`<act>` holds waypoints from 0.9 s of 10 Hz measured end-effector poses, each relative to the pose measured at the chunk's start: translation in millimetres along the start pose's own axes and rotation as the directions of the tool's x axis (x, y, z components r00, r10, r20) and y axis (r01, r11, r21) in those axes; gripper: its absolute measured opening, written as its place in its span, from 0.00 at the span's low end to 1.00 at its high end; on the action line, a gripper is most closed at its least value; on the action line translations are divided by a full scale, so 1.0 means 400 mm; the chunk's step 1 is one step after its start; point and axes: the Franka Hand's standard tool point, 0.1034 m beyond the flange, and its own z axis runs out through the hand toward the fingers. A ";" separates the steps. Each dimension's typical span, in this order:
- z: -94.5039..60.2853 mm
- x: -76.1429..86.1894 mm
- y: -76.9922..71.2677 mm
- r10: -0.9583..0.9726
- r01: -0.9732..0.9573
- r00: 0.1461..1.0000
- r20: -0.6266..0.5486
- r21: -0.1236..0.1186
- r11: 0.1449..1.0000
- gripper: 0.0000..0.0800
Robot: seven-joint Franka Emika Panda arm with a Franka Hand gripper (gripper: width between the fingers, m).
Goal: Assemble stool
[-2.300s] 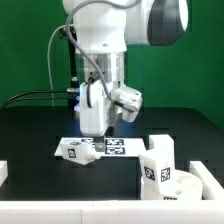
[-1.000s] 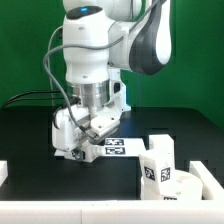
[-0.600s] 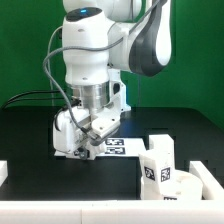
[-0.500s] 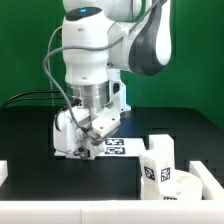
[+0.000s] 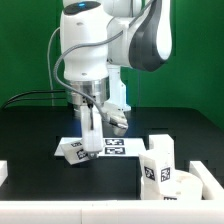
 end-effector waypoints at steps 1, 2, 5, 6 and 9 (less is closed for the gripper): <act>0.000 0.001 0.000 -0.064 0.064 0.998 0.000 0.000 0.998 0.45; 0.000 0.001 0.000 -0.128 0.128 0.992 0.000 0.000 0.992 0.45; -0.006 0.035 0.003 -0.626 0.625 0.779 -0.025 -0.032 0.780 0.45; -0.002 0.052 0.015 -0.720 0.719 0.693 -0.035 -0.042 0.694 0.45; 0.008 0.057 0.037 -0.822 0.819 0.569 -0.039 -0.066 0.570 0.45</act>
Offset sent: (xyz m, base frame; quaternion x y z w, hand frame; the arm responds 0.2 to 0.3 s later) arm 0.0063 0.0004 0.0105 -0.0598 0.0327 -0.4616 0.8845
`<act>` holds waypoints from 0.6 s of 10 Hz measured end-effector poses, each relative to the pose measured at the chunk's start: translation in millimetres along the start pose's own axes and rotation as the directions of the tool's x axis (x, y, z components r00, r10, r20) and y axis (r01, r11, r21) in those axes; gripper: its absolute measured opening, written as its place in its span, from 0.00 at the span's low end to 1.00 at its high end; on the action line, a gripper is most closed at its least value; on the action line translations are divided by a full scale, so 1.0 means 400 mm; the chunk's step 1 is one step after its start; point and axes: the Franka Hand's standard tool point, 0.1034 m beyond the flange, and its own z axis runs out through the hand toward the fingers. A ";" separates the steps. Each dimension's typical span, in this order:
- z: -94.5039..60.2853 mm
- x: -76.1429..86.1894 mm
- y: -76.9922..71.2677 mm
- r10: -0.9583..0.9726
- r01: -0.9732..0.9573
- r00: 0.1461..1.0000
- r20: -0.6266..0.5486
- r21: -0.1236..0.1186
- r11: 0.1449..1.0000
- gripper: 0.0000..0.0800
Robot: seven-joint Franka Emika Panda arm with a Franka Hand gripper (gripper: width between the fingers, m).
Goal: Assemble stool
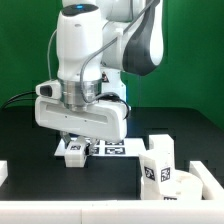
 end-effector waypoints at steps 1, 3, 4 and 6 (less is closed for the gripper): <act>0.000 0.000 0.000 0.002 -0.002 1.000 0.000 0.000 1.000 0.56; -0.001 -0.010 -0.008 0.013 -0.014 0.998 0.058 0.021 1.000 0.72; -0.011 0.000 -0.008 0.023 -0.026 0.996 0.086 0.040 0.999 0.79; -0.044 0.008 0.002 0.007 -0.030 0.964 0.266 0.080 0.996 0.81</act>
Offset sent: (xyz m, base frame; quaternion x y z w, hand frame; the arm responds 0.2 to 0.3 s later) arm 0.0064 0.0001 0.0149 0.0288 -0.0670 -0.0017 0.9973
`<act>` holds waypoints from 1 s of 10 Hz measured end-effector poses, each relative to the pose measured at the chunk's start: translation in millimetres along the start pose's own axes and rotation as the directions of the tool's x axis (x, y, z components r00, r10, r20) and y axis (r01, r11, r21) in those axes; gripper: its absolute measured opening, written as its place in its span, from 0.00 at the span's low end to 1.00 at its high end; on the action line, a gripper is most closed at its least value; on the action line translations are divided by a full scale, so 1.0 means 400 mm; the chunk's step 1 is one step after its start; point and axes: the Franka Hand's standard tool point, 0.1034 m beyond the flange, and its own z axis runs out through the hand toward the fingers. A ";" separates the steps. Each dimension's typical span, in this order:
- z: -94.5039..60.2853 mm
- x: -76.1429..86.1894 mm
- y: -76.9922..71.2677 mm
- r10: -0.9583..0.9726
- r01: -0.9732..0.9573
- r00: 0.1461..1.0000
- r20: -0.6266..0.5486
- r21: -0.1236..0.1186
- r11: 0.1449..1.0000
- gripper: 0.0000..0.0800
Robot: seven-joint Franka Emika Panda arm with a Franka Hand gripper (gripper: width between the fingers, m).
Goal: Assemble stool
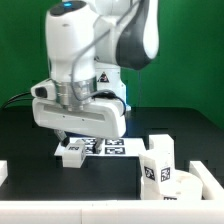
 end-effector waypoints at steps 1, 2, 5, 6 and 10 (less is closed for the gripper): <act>-0.035 0.030 0.002 -0.006 0.005 0.998 0.065 0.013 1.000 0.81; -0.063 0.064 0.002 -0.008 0.006 0.996 0.090 0.022 1.000 0.81; -0.095 0.084 -0.032 -0.115 0.111 0.971 0.210 0.029 0.993 0.81; -0.092 0.090 -0.033 -0.152 0.145 0.960 0.236 0.045 0.988 0.81; -0.077 0.080 0.017 -0.086 0.083 0.857 0.508 0.029 0.996 0.81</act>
Offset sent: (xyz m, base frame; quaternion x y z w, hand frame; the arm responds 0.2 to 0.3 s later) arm 0.0355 0.0175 0.0151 -0.0169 -0.0997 -0.1454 0.9842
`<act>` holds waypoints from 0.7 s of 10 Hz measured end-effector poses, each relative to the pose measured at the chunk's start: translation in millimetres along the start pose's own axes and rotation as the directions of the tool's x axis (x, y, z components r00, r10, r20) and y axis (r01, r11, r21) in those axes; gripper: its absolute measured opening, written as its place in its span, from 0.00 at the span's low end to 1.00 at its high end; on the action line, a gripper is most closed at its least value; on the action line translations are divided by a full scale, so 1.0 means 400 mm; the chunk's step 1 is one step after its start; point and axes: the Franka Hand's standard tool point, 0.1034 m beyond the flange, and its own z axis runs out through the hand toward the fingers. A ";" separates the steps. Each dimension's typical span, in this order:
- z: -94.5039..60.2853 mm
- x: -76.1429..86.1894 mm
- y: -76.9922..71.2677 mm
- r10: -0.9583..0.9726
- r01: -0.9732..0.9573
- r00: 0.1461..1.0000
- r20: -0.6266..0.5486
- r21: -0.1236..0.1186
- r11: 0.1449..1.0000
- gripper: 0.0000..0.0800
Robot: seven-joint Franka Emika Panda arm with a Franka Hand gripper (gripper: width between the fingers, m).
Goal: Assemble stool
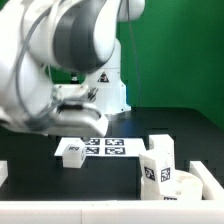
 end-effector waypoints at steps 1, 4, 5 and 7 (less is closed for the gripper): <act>-0.011 0.033 0.001 0.002 -0.002 1.000 -0.013 -0.014 1.000 0.81; -0.018 0.043 -0.011 0.129 -0.129 0.990 0.058 0.000 0.992 0.81; -0.019 0.049 -0.023 0.137 -0.137 0.989 0.049 -0.003 0.991 0.81; -0.010 0.054 -0.024 0.151 -0.151 0.988 0.042 -0.006 0.989 0.81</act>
Offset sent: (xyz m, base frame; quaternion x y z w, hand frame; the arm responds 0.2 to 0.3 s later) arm 0.0241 0.0269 -0.0006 0.0739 -0.1034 0.1047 0.9864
